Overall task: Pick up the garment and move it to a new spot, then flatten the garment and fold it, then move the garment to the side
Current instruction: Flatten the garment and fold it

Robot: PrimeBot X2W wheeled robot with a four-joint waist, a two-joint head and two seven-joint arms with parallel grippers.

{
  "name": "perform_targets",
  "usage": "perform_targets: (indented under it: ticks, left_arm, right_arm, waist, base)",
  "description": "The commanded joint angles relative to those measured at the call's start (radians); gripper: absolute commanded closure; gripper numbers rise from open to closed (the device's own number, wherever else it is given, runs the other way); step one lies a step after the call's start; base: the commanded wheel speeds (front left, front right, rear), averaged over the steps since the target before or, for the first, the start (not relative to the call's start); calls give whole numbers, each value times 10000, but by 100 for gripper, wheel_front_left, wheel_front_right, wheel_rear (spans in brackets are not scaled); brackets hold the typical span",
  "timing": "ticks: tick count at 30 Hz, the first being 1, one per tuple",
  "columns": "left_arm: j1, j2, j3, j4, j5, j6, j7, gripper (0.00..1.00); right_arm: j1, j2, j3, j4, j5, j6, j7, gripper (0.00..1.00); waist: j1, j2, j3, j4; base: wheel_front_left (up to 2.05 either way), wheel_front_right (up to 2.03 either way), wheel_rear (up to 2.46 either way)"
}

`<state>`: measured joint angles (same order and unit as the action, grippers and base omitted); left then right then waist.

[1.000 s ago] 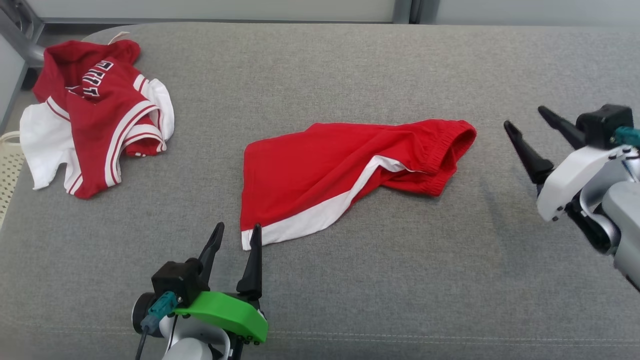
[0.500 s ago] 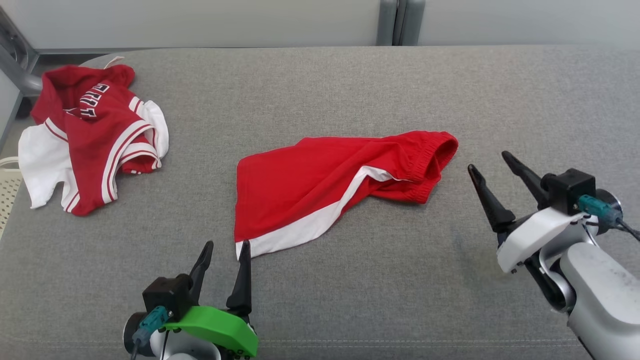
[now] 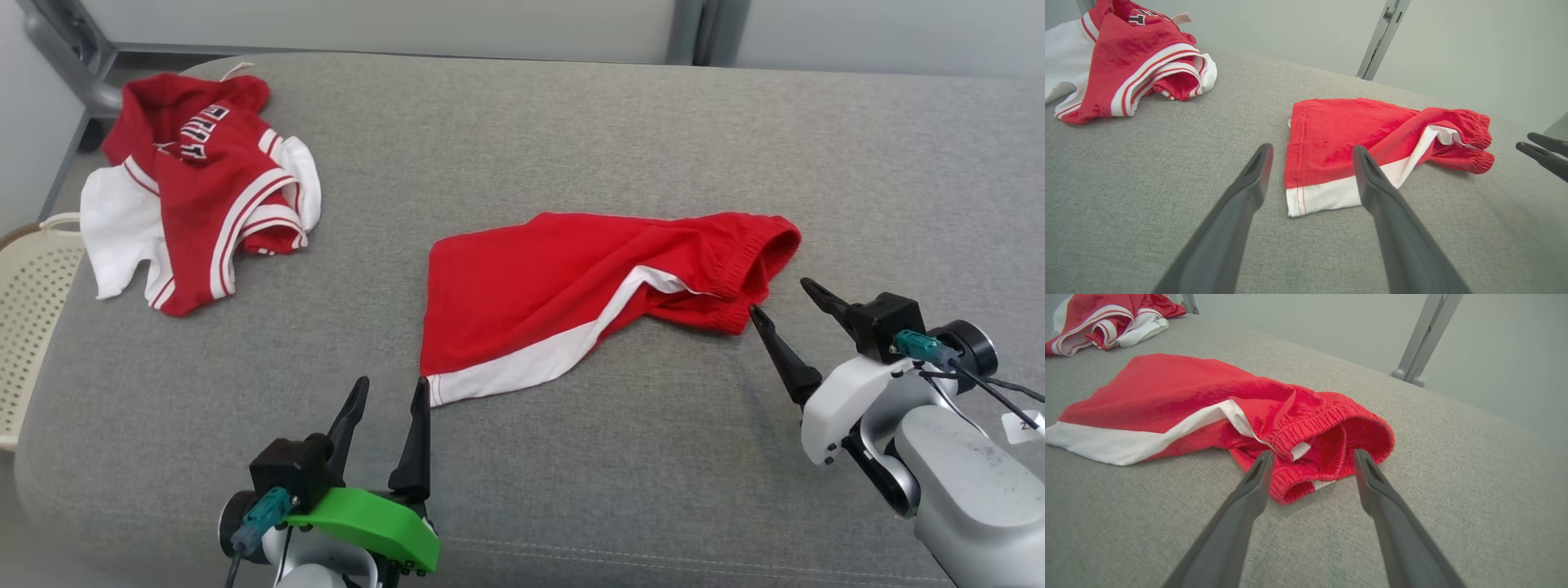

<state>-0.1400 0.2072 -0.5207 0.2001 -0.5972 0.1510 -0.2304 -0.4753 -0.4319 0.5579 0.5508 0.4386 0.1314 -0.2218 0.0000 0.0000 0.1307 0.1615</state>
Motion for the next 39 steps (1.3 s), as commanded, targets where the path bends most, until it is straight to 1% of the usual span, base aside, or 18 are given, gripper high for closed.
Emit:
perform_targets:
  ticks: [1, 8, 9, 11, 12, 13, 15, 16, 17, 22, 24, 26, 30, 34, 35, 36, 39]
  left_arm:
    - [-161, -6, 6, -18, 92, 6, -49, 0]
    - [-242, -108, -31, 43, 82, -42, -112, 0]
    - [-249, -130, -41, 56, 84, -40, -123, 0]
    - [-251, -156, -47, 68, 88, -39, -150, 0]
    - [-248, -164, -44, 76, 86, -41, -159, 0]
    - [-243, -171, -46, 81, 85, -41, -169, 0]
    - [-220, -170, -26, 90, 80, -31, -175, 0]
    - [-202, -165, -15, 93, 77, -28, -182, 0]
    - [-179, -159, 2, 98, 72, -12, -193, 0]
    - [-77, -151, 37, 109, 30, 42, -214, 0]
    - [-48, -135, 47, 111, 14, 54, -226, 0]
    - [-4, -117, 48, 109, -3, 60, -233, 0]
    - [63, -124, 30, 121, -36, 64, -238, 0]
    - [165, -149, -14, 150, -74, 57, -251, 0]
    - [174, -156, -23, 161, -83, 54, -255, 0]
    - [174, -156, -23, 161, -83, 54, -255, 0]
    - [187, -180, -58, 172, -89, 33, -263, 0]
  right_arm:
    - [-184, 1, 93, 169, 75, -14, 27, 0]
    - [-967, 107, 825, 1402, 523, -14, -14, 0]
    - [-1035, 139, 933, 1533, 600, -14, -25, 6]
    - [-1168, 150, 1111, 1757, 720, -14, -106, 23]
    - [-1248, 155, 1189, 1835, 763, -14, -134, 38]
    - [-1309, 148, 1276, 1891, 788, -14, -178, 55]
    - [-1452, 122, 1399, 1934, 814, -14, -266, 71]
    - [-1480, 98, 1447, 1927, 813, -14, -309, 89]
    - [-1513, 75, 1481, 1878, 800, -14, -341, 100]
    - [-1395, -71, 1644, 1315, 1138, -14, -413, 100]
    - [-1210, -122, 1730, 874, 1597, -14, -344, 100]
    - [-1052, -250, 1766, 238, 2265, -14, -6, 100]
    - [-736, -912, 1668, -1248, 3627, -14, 1161, 100]
    - [-386, -1606, 1072, -2684, 4816, -12, 2415, 100]
    - [-283, -1758, 827, -2959, 5100, -12, 2704, 100]
    - [-283, -1758, 827, -2959, 5100, -12, 2704, 100]
    - [90, -2116, 249, -3699, 5700, -11, 3723, 100]
  waist:
    - [0, 0, 352, 509]
    - [0, 0, 632, 1183]
    - [0, 0, 643, 1235]
    - [0, 0, 663, 1319]
    - [0, 0, 669, 1345]
    - [0, 0, 676, 1364]
    - [0, 0, 685, 1368]
    - [0, 0, 682, 1357]
    - [0, 0, 676, 1335]
    - [0, 0, 559, 1076]
    - [0, 0, 492, 931]
    - [0, 0, 429, 773]
    - [0, 0, 300, 482]
    - [0, 0, 161, 299]
    - [0, 0, 129, 275]
    - [0, 0, 129, 275]
    - [0, 0, 56, 253]
  base:
    - [0, 0, 0]
    - [0, 0, 0]
    - [0, 0, 0]
    - [0, 0, 0]
    - [0, 0, 0]
    - [0, 0, 0]
    - [0, 0, 0]
    - [0, 0, 0]
    - [0, 0, 0]
    - [0, 0, 0]
    - [0, 0, 0]
    - [0, 0, 0]
    - [0, 0, 0]
    - [0, 0, 0]
    - [0, 0, 0]
    - [0, 0, 0]
    - [0, 0, 0]
